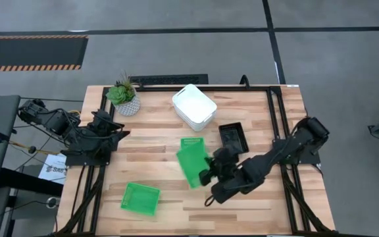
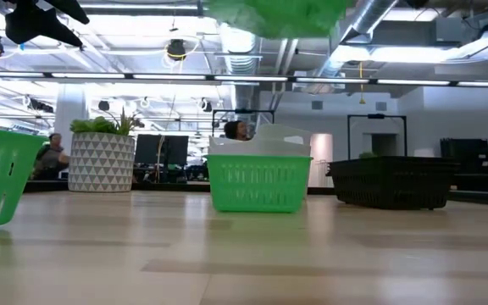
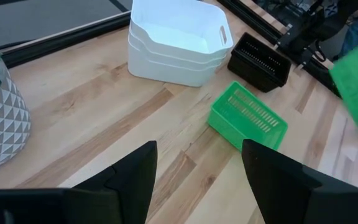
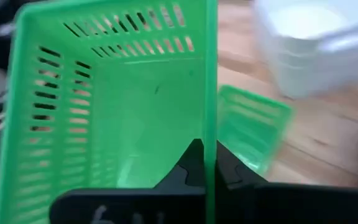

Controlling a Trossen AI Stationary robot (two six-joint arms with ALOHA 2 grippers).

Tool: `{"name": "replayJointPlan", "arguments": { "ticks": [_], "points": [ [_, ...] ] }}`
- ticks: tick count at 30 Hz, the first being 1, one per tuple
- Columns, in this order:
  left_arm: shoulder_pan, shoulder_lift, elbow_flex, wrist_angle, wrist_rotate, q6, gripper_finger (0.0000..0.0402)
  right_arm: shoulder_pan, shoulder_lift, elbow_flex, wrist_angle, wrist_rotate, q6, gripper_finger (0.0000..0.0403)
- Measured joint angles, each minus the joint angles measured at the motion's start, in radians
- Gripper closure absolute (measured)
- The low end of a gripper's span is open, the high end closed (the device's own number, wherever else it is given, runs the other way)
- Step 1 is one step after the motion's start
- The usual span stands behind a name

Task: Stack baskets by color
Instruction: Stack the bottom right green bin on the top green bin

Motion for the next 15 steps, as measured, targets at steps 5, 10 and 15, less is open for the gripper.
{"name": "replayJointPlan", "arguments": {
  "ticks": [5, 10, 15],
  "points": [
    [0.000, 0.000, 0.000, 0.000, 0.000, 0.000, 0.0178, 0.007, 0.007, -0.011, -0.136, 0.054, 0.207, 0.0394],
    [0.000, 0.000, 0.000, 0.000, 0.000, -0.002, 0.0178, -0.033, 0.092, -0.021, -0.178, 0.031, 0.341, 0.0397],
    [0.000, 0.000, 0.000, 0.001, 0.000, -0.010, 0.0178, -0.114, 0.131, -0.020, -0.171, 0.006, 0.358, 0.0390]
  ]
}}
